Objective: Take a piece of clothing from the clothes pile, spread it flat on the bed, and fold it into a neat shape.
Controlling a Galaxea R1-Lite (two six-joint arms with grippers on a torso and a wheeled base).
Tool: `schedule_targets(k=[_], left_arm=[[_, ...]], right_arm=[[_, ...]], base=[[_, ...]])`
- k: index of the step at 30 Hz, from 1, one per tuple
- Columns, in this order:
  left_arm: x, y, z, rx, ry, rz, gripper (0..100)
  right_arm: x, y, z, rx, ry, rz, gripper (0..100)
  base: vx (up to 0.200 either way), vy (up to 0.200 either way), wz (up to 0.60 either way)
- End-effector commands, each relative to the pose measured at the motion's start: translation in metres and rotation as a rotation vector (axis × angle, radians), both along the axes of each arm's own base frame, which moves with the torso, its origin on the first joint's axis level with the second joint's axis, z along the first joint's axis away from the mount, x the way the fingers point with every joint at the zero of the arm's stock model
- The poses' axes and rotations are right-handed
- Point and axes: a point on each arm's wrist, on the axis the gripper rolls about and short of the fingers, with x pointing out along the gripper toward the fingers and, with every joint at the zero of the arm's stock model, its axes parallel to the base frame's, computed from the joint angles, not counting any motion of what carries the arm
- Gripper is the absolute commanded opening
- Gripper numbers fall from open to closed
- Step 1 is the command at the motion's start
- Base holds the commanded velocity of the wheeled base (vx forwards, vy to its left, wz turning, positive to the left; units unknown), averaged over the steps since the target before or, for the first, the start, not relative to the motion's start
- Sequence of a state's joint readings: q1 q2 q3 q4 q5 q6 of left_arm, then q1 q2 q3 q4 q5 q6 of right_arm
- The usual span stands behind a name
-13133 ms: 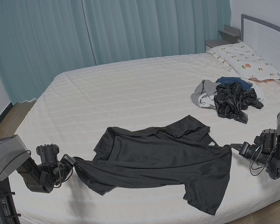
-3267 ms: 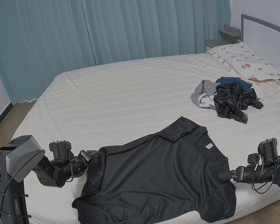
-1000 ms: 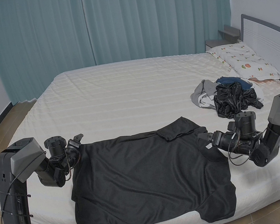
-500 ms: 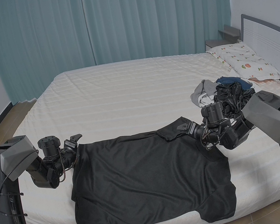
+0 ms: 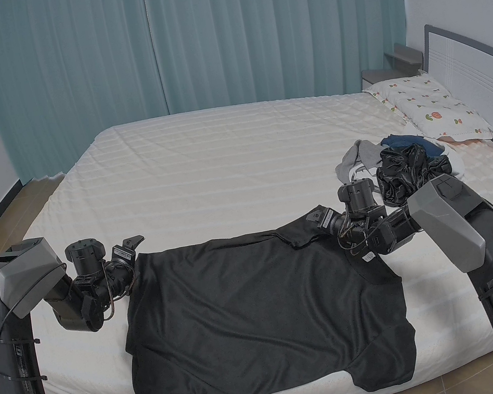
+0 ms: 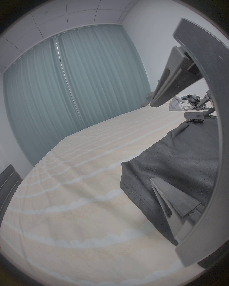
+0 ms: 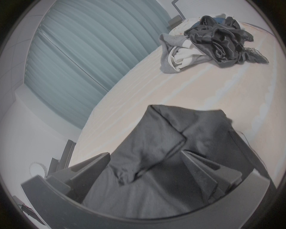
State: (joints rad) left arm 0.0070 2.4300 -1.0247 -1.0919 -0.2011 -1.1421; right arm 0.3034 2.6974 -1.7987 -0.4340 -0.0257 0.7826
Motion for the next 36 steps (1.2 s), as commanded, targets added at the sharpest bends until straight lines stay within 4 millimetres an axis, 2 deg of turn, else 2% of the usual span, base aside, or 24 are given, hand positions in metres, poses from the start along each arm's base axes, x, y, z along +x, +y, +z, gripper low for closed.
schedule_targets(k=[1, 7, 11, 16, 20, 21, 29, 33, 36], left_arm=[[0.000, 0.000, 0.000, 0.001, -0.001, -0.001, 100], [0.000, 0.000, -0.001, 0.003, 0.001, 0.000, 100], [0.000, -0.001, -0.001, 0.003, 0.001, -0.002, 100], [0.000, -0.001, -0.001, 0.001, 0.001, -0.001, 100], [0.000, -0.002, -0.001, 0.003, 0.001, -0.002, 100], [0.000, -0.002, -0.001, 0.003, 0.001, -0.002, 100], [0.000, -0.002, -0.001, 0.004, 0.002, 0.000, 100], [0.000, -0.002, -0.001, 0.004, 0.002, 0.000, 100], [0.000, -0.002, -0.001, 0.005, 0.002, -0.001, 100]], right_arm=[[0.017, -0.002, -0.020, -0.008, -0.017, -0.033, 0], [0.029, -0.012, 0.004, 0.036, -0.122, -0.054, 0], [0.035, -0.017, 0.029, 0.094, -0.325, -0.039, 0], [0.036, -0.018, 0.037, 0.104, -0.357, -0.020, 0], [0.036, -0.016, 0.031, 0.089, -0.352, -0.002, 0], [0.035, -0.013, 0.026, 0.076, -0.349, 0.011, 100], [0.032, 0.000, 0.030, 0.097, -0.426, 0.076, 100], [0.033, -0.005, 0.040, 0.084, -0.455, 0.072, 100], [0.032, -0.008, 0.063, 0.042, -0.516, 0.074, 100]], base=[[0.000, 0.000, 0.00], [0.000, 0.000, 0.00], [0.000, 0.000, 0.00], [0.000, 0.000, 0.00], [0.000, 0.000, 0.00], [0.000, 0.000, 0.00], [0.000, 0.000, 0.00], [0.000, 0.000, 0.00], [0.000, 0.000, 0.00]])
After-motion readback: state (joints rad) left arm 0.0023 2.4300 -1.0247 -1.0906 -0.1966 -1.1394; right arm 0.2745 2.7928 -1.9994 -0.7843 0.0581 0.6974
